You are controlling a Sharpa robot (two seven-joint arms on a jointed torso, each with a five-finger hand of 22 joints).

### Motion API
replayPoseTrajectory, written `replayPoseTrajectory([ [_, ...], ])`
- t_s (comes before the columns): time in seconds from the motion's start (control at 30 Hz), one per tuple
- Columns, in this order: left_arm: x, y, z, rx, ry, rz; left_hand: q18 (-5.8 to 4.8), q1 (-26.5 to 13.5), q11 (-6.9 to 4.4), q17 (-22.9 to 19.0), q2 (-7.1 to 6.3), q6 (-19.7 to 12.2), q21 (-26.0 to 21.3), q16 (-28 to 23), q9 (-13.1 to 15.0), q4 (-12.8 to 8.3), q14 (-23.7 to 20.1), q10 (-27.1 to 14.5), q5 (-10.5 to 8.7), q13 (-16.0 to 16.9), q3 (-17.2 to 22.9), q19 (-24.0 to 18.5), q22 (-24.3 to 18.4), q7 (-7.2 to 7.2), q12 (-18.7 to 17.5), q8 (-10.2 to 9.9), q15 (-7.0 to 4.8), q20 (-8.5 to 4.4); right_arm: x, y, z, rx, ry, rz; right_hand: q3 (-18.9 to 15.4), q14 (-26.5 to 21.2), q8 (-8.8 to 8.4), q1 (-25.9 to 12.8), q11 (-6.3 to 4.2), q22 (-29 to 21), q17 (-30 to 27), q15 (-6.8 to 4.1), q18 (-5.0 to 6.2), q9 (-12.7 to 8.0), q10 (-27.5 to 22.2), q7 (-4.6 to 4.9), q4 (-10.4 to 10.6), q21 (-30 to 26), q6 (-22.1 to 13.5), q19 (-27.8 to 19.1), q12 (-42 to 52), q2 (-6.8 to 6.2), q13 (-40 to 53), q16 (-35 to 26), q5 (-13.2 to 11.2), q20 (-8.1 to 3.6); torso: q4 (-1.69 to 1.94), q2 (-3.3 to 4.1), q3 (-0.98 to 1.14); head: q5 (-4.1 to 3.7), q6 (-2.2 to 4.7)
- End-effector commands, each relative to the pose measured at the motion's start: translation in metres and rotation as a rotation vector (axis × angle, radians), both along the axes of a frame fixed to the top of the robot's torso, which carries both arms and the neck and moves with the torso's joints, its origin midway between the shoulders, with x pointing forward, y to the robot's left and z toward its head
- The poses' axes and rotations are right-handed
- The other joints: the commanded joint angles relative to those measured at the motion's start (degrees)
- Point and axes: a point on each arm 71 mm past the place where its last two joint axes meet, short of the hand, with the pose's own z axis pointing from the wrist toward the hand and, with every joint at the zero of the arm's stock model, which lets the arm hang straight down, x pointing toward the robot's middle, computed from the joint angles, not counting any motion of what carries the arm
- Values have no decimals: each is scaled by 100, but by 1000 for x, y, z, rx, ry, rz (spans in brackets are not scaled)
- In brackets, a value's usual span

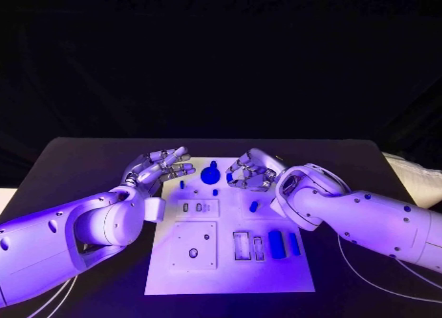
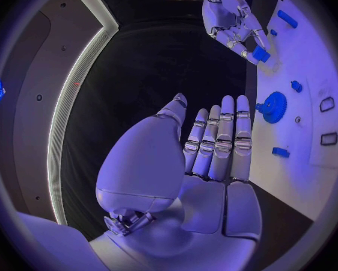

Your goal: Assemble the parts on the task board

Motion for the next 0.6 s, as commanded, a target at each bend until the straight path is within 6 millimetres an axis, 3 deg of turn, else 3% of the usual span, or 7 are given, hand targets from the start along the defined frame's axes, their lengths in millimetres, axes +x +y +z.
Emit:
replayPoseTrajectory([
  [0.03, 2, 4, 0, -14, -8, -4, 62, 19, -4, 8, 61, -39, -21, -40, -2, -32, -50, -40, 11, -7, -5, 40, -7, 6, -19, -20, 5, -2, -6, 12, -6, -103, -6, 6, 48, 411, 35, -217, -19, 821, 520, -17, -91, 5, -38, -18, 0, 2, 25, 111, -49, 166, -44, -36, -18, -22, 34, -30, -22, 88, -80],
  [0.1, 3, 7, 0, -13, -7, 4, 63, 20, -4, 9, 63, -36, -22, -40, -1, -35, -49, -38, 11, -7, -5, 42, -8, 5, -17, -19, 4, -2, -10, 21, -9, -117, -3, 23, 49, 411, 35, -219, -19, 816, 517, -17, -90, 5, -41, -18, -1, 0, 26, 108, -56, 164, -49, -38, -21, -22, 20, -25, -19, 127, -90],
  [0.27, 4, 11, -1, -11, -5, 14, 63, 20, -4, 9, 63, -36, -22, -40, -1, -35, -49, -38, 11, -7, -5, 42, -8, 5, -17, -19, 4, -2, -18, 38, -17, -152, 0, 54, 51, 409, 34, -225, -18, 807, 512, -17, -87, 5, -47, -18, -2, -4, 26, 101, -72, 162, -58, -42, -28, -22, 30, -29, -31, 146, -122],
  [0.6, 4, 11, 0, -16, -4, 13, 64, 22, -7, 13, 67, -29, -26, -40, 1, -44, -45, -30, 11, -5, -6, 46, -10, 3, -12, -16, 2, -2, -22, 56, -31, -179, 14, 77, 59, 404, 30, -249, -18, 789, 487, -16, -83, 5, -53, -16, -8, -13, 24, 89, -84, 150, -63, -58, -45, -20, 23, -13, -14, 255, -125],
])
